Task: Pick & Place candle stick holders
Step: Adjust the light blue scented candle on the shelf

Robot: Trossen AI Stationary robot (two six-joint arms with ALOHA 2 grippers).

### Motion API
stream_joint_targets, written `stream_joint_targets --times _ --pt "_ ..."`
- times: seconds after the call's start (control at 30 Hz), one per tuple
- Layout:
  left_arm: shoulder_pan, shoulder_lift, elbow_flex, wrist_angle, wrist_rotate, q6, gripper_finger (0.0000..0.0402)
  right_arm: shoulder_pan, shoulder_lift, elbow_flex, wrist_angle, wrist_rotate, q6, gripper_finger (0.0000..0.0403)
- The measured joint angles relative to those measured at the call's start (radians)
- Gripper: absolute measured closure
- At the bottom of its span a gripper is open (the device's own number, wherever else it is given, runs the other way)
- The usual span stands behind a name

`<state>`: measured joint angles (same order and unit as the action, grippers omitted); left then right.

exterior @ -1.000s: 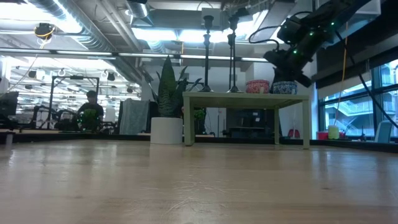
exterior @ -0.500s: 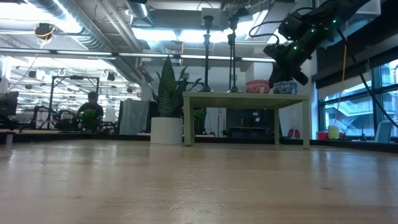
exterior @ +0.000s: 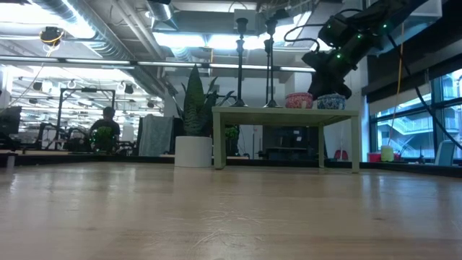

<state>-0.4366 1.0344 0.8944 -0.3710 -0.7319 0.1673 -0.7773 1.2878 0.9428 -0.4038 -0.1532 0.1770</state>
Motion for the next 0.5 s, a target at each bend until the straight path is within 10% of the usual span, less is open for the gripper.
stream_joint_targets --times 0.5 --pt "0.000 0.000 0.000 0.000 0.001 0.001 0.0075 -0.001 0.006 0.000 0.038 -0.011 -0.004 0.0396"
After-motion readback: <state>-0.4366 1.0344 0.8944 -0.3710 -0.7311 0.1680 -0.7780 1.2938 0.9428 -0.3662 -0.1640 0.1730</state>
